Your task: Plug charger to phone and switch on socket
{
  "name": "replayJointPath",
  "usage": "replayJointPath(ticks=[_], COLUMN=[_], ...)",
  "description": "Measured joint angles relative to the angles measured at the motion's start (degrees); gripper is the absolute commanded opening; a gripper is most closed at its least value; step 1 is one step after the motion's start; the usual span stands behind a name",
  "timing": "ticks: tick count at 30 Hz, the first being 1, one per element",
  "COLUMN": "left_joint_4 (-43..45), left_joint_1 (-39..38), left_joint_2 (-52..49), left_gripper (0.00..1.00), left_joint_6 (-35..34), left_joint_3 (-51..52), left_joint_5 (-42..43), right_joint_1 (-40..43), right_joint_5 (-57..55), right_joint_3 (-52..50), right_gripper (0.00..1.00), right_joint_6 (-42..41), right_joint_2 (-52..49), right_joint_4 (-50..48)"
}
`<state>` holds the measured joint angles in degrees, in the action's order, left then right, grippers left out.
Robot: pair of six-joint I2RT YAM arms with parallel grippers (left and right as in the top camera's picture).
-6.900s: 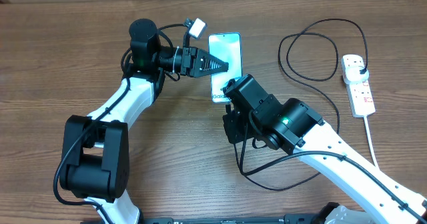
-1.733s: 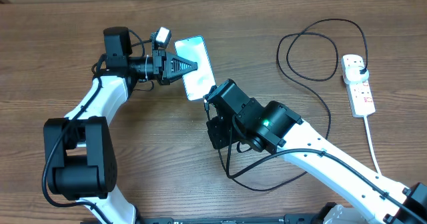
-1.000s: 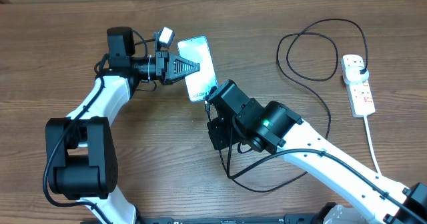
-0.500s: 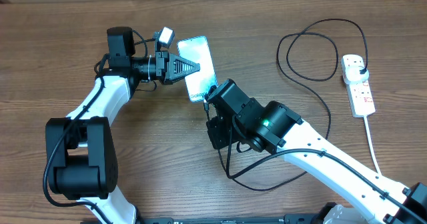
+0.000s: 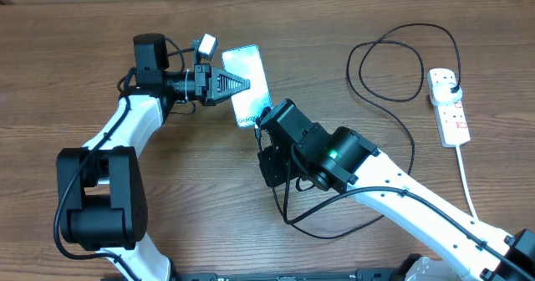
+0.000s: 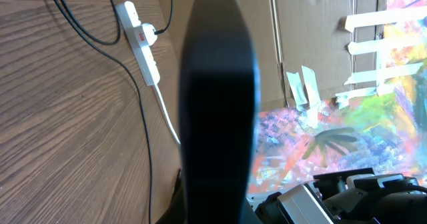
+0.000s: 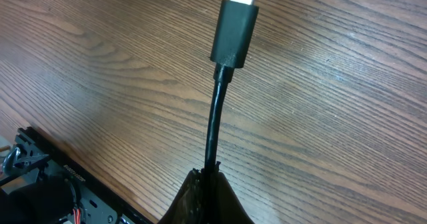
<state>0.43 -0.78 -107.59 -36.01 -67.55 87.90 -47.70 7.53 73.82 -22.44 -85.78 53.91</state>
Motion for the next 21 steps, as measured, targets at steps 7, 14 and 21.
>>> replayJointPath(ticks=[7, 14, 21], left_joint_4=[0.0, 0.0, 0.0], left_joint_1=[0.0, 0.0, 0.0], left_joint_2=[0.0, 0.0, 0.0], left_gripper=[0.04, 0.04, 0.04], left_joint_6=[-0.9, -1.8, -2.0], left_joint_3=[0.0, 0.0, 0.0], left_joint_5=[0.0, 0.0, 0.0], right_joint_1=[0.0, 0.0, 0.0], right_joint_5=[0.0, 0.0, -0.1], right_joint_3=[0.0, 0.0, 0.0], right_gripper=[0.04, 0.04, 0.04], right_joint_6=[0.0, 0.0, 0.0], right_joint_2=[0.0, 0.0, 0.0], right_joint_4=[0.0, 0.3, 0.7])
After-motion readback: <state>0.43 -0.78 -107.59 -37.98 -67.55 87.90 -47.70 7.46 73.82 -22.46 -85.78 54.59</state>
